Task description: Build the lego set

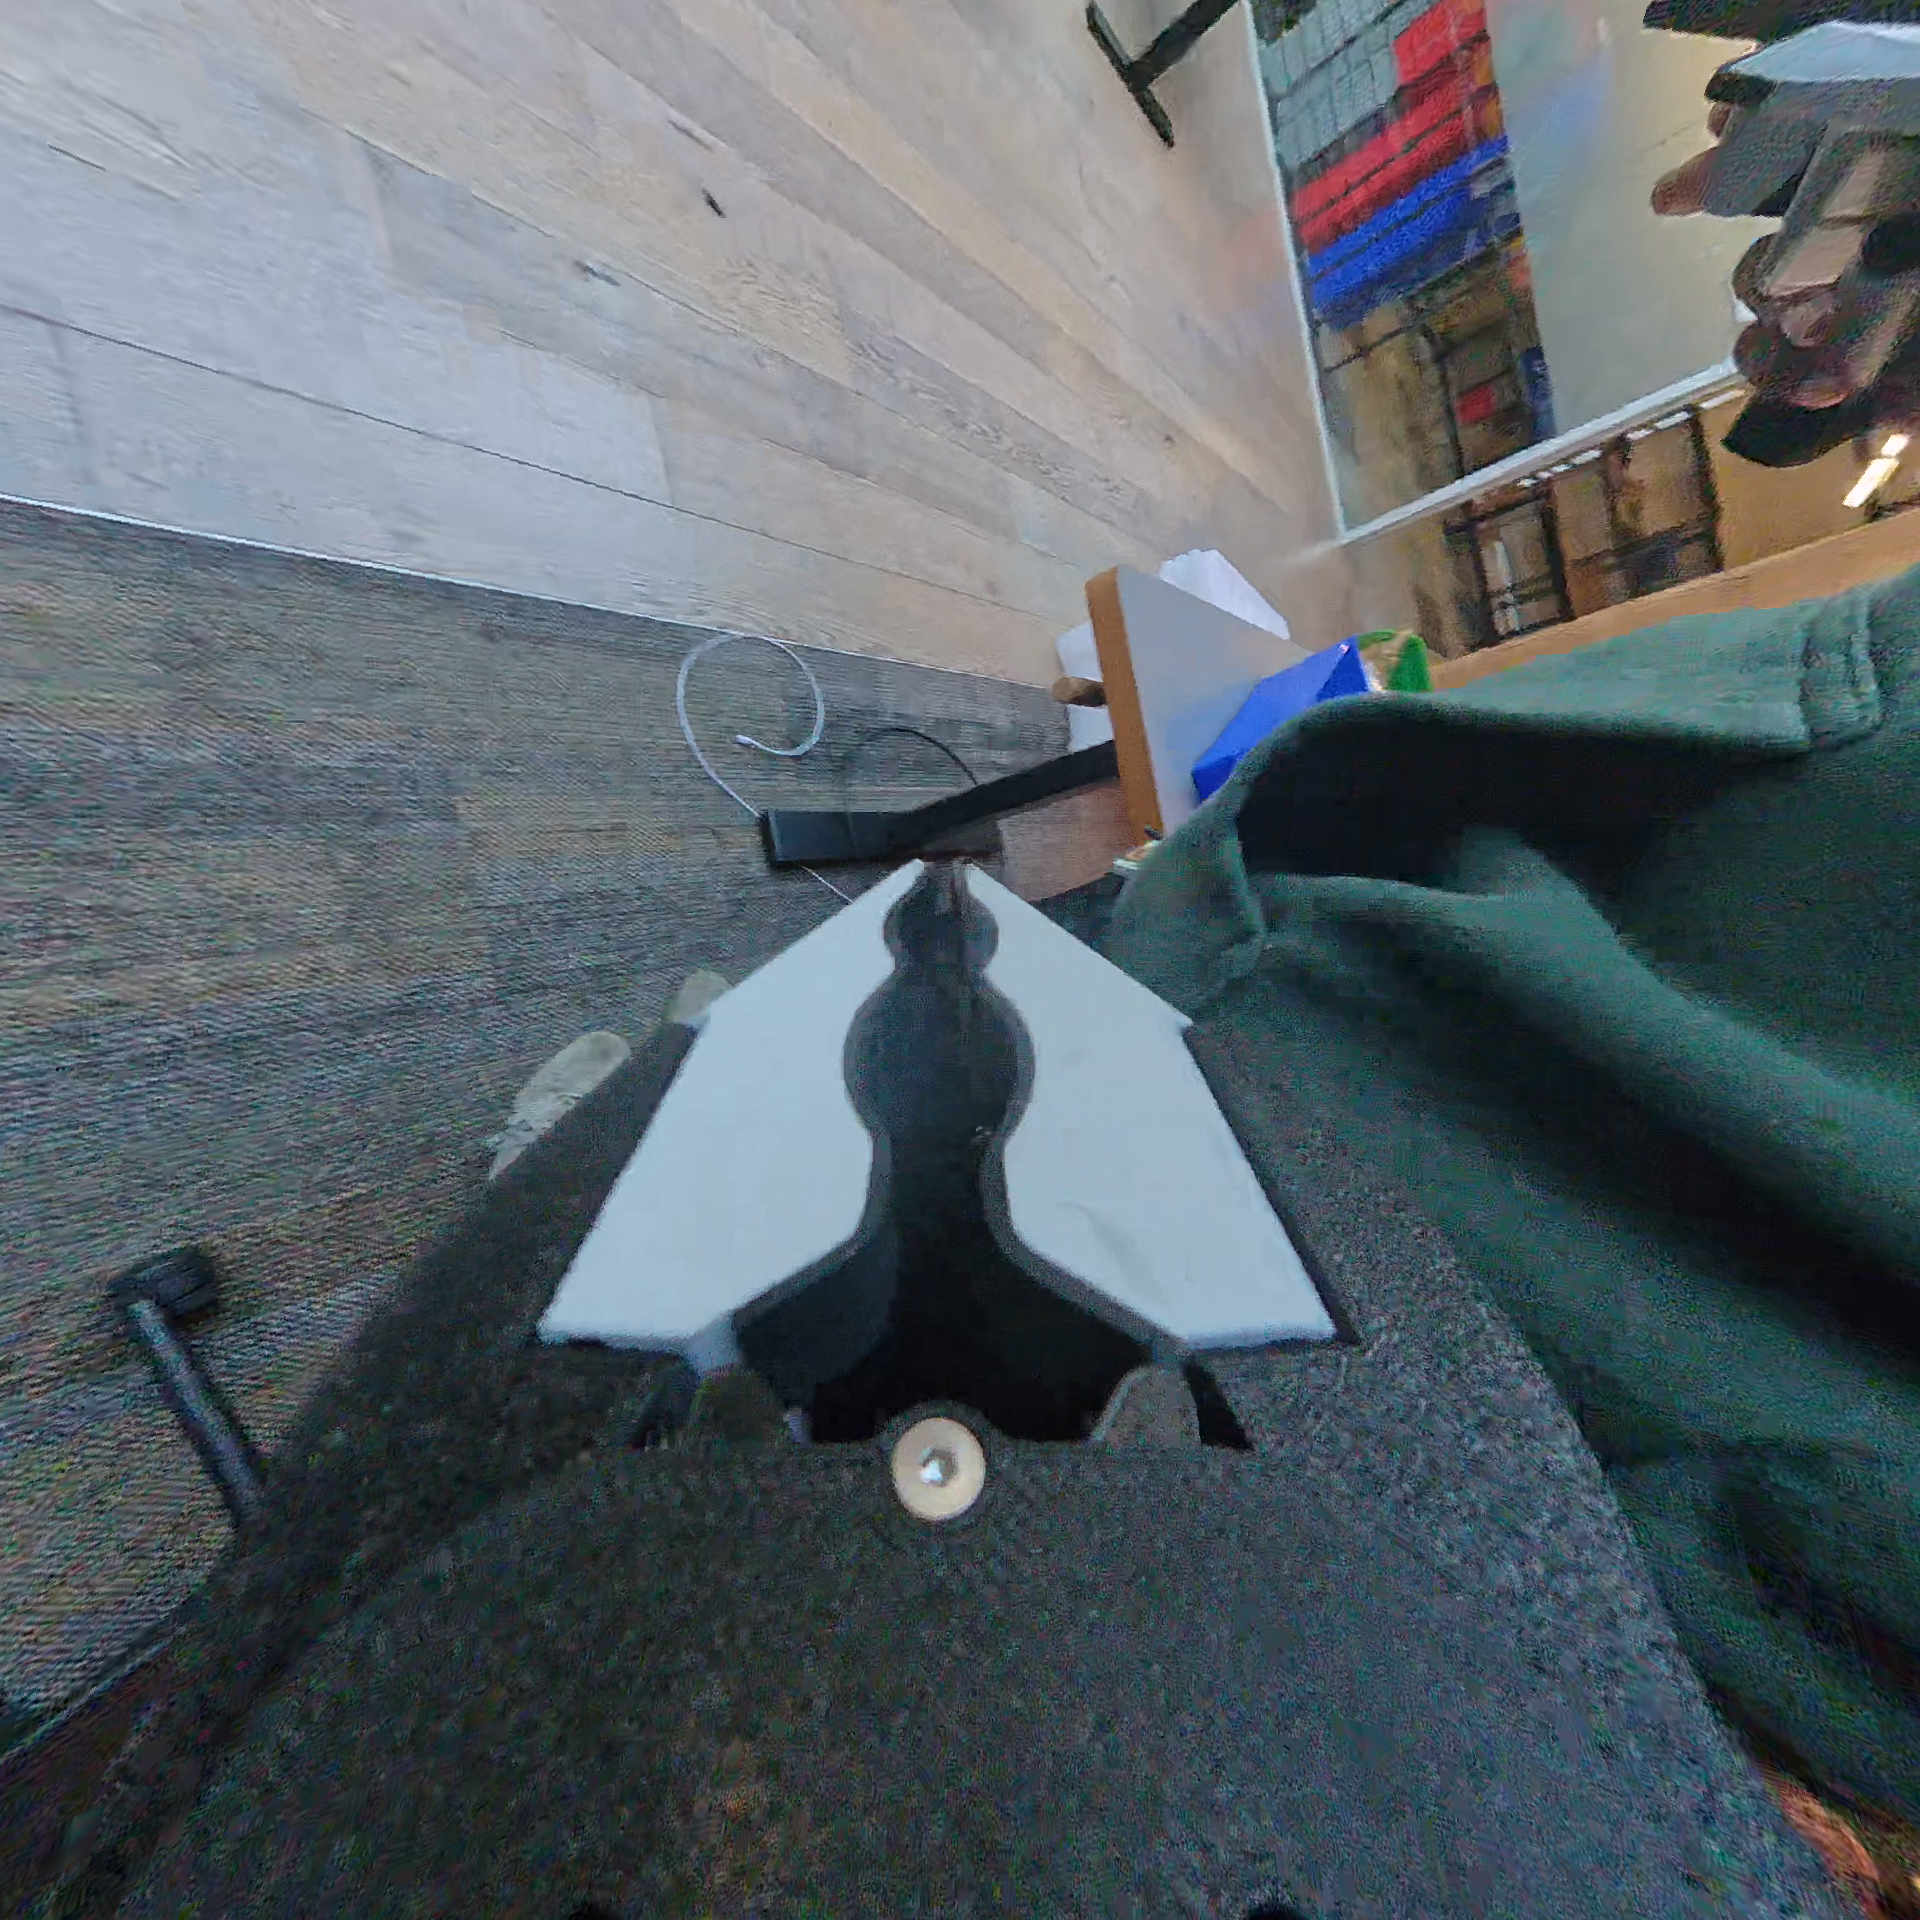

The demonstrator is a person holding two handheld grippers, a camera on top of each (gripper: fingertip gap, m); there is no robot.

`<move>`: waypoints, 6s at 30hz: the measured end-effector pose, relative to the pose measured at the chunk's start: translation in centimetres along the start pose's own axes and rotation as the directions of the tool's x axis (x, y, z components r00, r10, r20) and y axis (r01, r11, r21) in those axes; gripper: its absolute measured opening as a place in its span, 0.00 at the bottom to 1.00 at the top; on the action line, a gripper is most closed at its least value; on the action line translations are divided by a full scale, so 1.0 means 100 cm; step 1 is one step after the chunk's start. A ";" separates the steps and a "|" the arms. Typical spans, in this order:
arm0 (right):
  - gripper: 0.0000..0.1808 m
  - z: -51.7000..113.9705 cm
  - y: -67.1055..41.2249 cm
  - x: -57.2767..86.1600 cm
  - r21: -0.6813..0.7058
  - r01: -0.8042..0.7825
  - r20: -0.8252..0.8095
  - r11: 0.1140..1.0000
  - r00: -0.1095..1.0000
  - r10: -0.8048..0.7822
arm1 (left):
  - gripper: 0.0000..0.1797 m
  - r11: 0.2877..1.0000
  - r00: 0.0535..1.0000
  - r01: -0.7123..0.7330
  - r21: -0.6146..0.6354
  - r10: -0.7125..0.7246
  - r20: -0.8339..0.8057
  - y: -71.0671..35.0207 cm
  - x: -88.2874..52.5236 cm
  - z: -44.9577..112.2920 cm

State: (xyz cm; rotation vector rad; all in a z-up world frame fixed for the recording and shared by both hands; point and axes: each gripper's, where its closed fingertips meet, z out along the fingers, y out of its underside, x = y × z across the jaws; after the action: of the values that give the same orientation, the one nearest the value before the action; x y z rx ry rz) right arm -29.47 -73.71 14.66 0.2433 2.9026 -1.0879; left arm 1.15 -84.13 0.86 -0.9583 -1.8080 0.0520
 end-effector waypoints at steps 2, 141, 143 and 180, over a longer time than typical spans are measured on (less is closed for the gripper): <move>0.37 0.012 -0.013 0.006 0.021 0.006 0.030 1.000 1.000 -0.006 | 0.02 0.997 0.993 -0.028 0.070 0.020 0.114 -0.017 -0.023 -0.038; 0.42 0.480 -0.089 0.248 0.970 -0.218 -0.159 -0.111 -0.907 0.391 | 0.39 -0.483 -0.293 -0.842 0.240 0.037 -0.955 -0.528 -0.204 0.705; 0.42 0.488 -0.064 0.246 0.970 -0.218 -0.162 -0.112 -0.913 0.374 | 0.38 -0.477 -0.303 -0.838 0.263 0.008 -0.953 -0.508 -0.211 0.707; 0.43 0.500 0.383 -0.066 0.974 -0.157 -0.192 0.163 -0.955 0.224 | 0.43 -0.089 -0.596 -0.780 0.620 -0.201 -0.778 0.154 -0.181 0.654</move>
State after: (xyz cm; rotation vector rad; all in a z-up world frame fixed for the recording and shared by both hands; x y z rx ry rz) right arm -18.17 -78.91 -47.49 -2.1482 -0.2240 0.0087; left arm -39.87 -59.92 -49.92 -1.9480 0.9966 -0.5310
